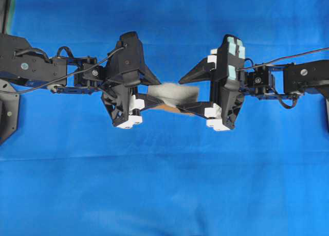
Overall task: Hand over the sponge with the left arm and wipe it with the right arm.
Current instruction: 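Move the open right gripper to the sponge's free end and close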
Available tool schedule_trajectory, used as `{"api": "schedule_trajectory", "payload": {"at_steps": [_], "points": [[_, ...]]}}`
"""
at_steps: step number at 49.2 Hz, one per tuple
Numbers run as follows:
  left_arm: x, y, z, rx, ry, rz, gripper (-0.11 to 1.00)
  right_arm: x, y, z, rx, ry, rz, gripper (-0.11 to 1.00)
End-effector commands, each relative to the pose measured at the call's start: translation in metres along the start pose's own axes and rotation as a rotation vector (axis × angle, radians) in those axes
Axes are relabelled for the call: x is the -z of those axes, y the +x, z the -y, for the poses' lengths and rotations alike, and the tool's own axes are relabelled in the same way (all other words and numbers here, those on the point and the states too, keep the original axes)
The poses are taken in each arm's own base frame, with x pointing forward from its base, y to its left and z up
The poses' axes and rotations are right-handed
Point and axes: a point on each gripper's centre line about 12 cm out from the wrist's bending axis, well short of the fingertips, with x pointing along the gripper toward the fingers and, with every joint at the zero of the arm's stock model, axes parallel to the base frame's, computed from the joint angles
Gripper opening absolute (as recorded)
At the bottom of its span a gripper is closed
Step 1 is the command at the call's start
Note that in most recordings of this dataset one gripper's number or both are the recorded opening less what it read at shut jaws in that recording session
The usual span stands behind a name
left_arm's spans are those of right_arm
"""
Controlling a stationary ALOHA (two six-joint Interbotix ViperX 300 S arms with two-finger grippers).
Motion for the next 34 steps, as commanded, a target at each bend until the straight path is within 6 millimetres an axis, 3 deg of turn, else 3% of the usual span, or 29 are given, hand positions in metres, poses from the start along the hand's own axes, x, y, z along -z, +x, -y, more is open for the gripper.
{"api": "schedule_trajectory", "payload": {"at_steps": [1, 9, 34], "points": [[-0.009, -0.004, 0.000, 0.001, -0.003, 0.034, 0.40, -0.011, -0.001, -0.002, -0.004, -0.001, 0.026, 0.73], [-0.009, -0.004, 0.000, 0.001, -0.005, 0.034, 0.33, -0.011, 0.000, -0.002, -0.004, -0.002, 0.024, 0.73], [-0.009, -0.004, 0.000, 0.001, -0.006, 0.034, 0.33, 0.001, 0.018, -0.003, -0.001, -0.004, -0.050, 0.73]]}}
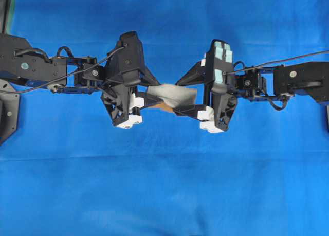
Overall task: Hand over the sponge with the left arm and wipe it with the right arm.
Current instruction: 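Move the open right gripper to the sponge's free end and close, then open the left gripper and pull it back to the left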
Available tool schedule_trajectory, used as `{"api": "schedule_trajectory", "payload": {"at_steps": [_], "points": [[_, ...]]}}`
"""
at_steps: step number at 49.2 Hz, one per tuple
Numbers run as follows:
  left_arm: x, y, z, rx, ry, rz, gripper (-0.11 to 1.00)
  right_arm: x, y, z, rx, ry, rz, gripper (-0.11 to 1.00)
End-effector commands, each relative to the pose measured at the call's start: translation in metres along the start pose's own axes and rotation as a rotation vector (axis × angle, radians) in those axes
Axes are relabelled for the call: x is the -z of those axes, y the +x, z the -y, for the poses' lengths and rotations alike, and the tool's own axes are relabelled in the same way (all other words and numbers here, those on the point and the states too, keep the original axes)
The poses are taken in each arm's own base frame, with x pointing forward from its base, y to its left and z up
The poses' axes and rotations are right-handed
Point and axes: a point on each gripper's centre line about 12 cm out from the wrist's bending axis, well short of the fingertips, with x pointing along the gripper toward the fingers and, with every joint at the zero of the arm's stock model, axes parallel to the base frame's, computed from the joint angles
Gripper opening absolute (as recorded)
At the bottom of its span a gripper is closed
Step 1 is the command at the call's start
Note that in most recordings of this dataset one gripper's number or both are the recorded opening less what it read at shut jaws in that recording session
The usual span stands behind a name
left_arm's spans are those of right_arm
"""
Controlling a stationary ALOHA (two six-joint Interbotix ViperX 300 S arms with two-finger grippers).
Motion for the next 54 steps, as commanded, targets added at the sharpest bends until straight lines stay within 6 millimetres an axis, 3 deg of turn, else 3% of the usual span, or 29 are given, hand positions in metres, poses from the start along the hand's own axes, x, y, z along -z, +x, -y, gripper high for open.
{"api": "schedule_trajectory", "payload": {"at_steps": [1, 18, 21, 29, 54], "points": [[-0.010, -0.005, 0.001, 0.003, -0.002, 0.038, 0.33, -0.009, 0.000, -0.002, -0.004, -0.001, 0.024, 0.73], [-0.011, -0.005, 0.001, 0.003, -0.001, 0.038, 0.33, -0.008, 0.001, -0.002, -0.003, -0.011, 0.015, 0.65], [-0.011, -0.005, 0.001, 0.003, -0.001, 0.038, 0.33, -0.007, 0.001, -0.002, -0.003, -0.016, 0.006, 0.55], [-0.011, -0.005, 0.001, 0.003, 0.002, 0.040, 0.24, -0.005, 0.000, -0.001, -0.002, -0.028, -0.019, 0.15], [-0.012, -0.013, 0.000, 0.004, 0.011, 0.067, 0.23, -0.010, -0.013, -0.002, -0.002, -0.040, -0.008, 0.14]]}}
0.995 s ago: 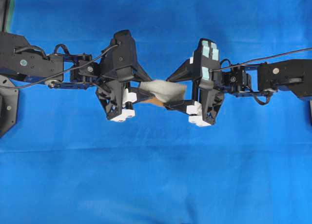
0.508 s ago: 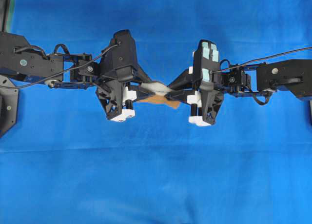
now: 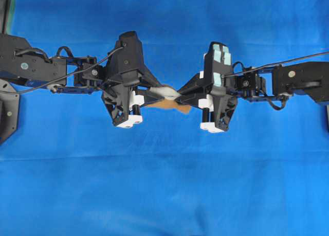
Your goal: Hand over the sponge with the left arm and wipe it with the right arm.
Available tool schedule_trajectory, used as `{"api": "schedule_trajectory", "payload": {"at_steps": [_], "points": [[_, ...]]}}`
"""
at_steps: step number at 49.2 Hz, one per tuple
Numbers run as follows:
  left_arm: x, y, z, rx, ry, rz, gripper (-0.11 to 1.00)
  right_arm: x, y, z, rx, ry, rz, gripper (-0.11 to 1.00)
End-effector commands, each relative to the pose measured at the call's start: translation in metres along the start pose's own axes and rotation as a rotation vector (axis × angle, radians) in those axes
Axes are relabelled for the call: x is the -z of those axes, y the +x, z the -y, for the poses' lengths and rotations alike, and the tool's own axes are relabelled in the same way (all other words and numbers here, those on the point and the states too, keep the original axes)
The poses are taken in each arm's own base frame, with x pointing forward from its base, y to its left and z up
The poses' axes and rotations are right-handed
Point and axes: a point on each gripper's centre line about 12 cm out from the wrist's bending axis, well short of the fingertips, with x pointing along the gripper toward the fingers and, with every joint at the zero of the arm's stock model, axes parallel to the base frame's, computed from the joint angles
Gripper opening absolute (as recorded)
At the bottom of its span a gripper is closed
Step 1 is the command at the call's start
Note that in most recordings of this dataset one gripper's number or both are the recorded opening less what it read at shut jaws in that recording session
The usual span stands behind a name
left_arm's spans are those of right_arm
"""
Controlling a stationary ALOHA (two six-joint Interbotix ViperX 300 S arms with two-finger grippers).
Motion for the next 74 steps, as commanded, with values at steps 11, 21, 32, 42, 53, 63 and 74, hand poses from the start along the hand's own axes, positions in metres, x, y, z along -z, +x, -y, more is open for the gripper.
{"api": "schedule_trajectory", "payload": {"at_steps": [11, 21, 32, 42, 53, 63, 74], "points": [[-0.005, -0.036, 0.004, 0.017, 0.011, 0.075, 0.77, -0.008, -0.021, -0.001, -0.003, -0.003, 0.032, 0.14], [0.006, -0.069, 0.009, 0.042, 0.018, 0.151, 0.80, -0.003, -0.029, -0.001, -0.004, -0.004, 0.027, 0.14], [0.014, -0.099, 0.008, 0.053, 0.016, 0.240, 0.80, -0.002, -0.030, 0.000, -0.002, -0.002, 0.021, 0.14], [0.016, -0.101, 0.007, 0.053, 0.016, 0.240, 0.80, -0.002, -0.026, 0.000, -0.001, -0.002, 0.017, 0.14], [0.017, -0.101, 0.007, 0.053, 0.018, 0.238, 0.80, 0.014, -0.002, 0.001, 0.004, -0.002, -0.050, 0.14], [0.017, -0.101, 0.007, 0.053, 0.018, 0.238, 0.80, 0.042, 0.026, 0.004, 0.012, -0.001, -0.142, 0.14], [0.017, -0.100, 0.007, 0.053, 0.018, 0.235, 0.80, 0.064, 0.046, 0.005, 0.017, -0.001, -0.209, 0.14]]}}
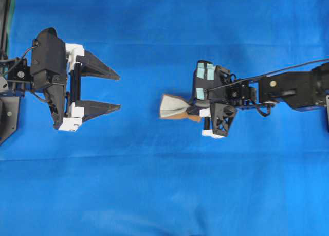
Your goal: Hand over the sponge with the left arm and wipe it with the right arm.
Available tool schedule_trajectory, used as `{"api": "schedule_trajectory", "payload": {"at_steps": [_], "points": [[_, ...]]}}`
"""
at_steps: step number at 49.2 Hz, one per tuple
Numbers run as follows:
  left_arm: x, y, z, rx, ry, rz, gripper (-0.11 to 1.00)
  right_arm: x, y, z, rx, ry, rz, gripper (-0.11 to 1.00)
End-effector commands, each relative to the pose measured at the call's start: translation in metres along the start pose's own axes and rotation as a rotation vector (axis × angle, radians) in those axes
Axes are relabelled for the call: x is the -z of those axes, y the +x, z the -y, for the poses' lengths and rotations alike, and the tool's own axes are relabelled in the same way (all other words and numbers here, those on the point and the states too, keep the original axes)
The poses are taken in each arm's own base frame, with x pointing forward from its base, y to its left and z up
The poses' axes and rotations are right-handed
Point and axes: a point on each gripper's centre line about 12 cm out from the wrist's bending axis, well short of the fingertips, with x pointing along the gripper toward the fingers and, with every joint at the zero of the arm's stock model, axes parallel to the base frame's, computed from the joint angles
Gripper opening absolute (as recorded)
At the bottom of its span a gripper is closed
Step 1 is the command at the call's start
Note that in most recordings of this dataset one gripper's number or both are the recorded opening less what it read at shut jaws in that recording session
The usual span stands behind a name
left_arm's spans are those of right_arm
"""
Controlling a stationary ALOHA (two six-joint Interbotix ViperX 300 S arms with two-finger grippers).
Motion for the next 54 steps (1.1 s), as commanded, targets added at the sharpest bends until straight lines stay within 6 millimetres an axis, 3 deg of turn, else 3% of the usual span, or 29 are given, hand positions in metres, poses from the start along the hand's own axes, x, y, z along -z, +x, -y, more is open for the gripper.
{"api": "schedule_trajectory", "payload": {"at_steps": [1, 8, 14, 29, 36, 46, 54], "points": [[-0.006, 0.000, 0.001, 0.004, 0.005, 0.021, 0.80, -0.008, 0.002, -0.001, -0.003, -0.003, 0.023, 0.14], [-0.006, 0.000, 0.001, 0.004, 0.003, 0.021, 0.80, -0.009, 0.004, 0.002, 0.003, 0.004, 0.022, 0.14], [-0.006, 0.000, 0.001, 0.004, 0.003, 0.021, 0.80, -0.008, 0.003, 0.018, 0.033, 0.026, 0.018, 0.14], [-0.005, 0.000, 0.001, 0.004, 0.002, 0.020, 0.80, -0.011, -0.008, 0.099, 0.178, 0.086, 0.040, 0.14], [-0.005, 0.000, 0.001, 0.004, 0.002, 0.020, 0.80, -0.008, -0.013, 0.124, 0.224, 0.107, 0.040, 0.14], [-0.005, 0.000, 0.001, 0.004, 0.003, 0.020, 0.80, -0.009, -0.013, 0.124, 0.224, 0.100, 0.041, 0.14], [-0.005, 0.000, 0.001, 0.004, 0.003, 0.020, 0.80, -0.011, -0.007, 0.095, 0.169, 0.067, 0.036, 0.14]]}}
